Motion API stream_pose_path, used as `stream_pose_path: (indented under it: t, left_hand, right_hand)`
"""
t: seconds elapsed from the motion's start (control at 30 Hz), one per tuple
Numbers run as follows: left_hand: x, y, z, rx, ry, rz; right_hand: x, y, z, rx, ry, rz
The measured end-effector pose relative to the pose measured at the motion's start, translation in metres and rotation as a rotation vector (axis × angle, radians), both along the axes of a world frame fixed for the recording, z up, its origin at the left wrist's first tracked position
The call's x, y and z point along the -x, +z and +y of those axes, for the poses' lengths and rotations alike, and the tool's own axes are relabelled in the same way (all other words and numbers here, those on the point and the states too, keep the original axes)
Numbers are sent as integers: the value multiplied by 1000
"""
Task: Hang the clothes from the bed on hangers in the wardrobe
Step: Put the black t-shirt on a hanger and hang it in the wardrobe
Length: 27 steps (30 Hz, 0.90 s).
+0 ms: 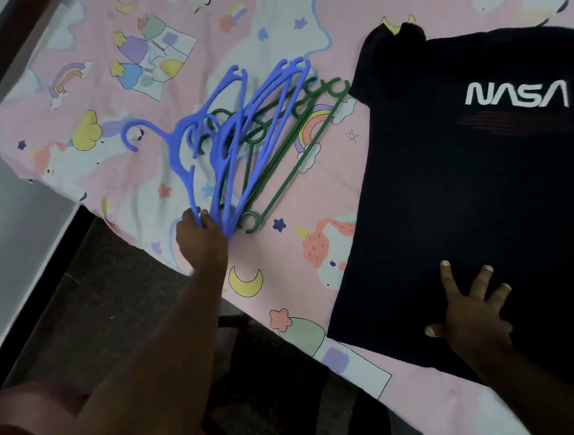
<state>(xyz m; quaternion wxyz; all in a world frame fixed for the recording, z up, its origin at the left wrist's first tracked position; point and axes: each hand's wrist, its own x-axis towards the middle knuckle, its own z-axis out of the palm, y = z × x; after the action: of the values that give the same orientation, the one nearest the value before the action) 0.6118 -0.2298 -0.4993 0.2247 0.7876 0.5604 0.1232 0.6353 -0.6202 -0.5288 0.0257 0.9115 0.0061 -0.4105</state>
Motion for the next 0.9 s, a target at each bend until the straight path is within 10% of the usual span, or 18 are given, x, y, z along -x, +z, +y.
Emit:
stream_pose_path:
  t: [0.33, 0.5, 0.63, 0.9]
  left_hand:
    - [0, 29, -144, 436, -102, -430]
    - [32, 31, -288, 848, -355, -272]
    - [65, 26, -362, 1069, -567, -25]
    - [66, -7, -342, 394, -1385, 335]
  right_hand:
    - [-5, 20, -20, -215, -109, 66]
    - [-20, 62, -48, -1074, -1107, -10]
    - [-15, 75, -86, -1145, -1440, -250]
    - [41, 54, -174, -767, -1678, -204]
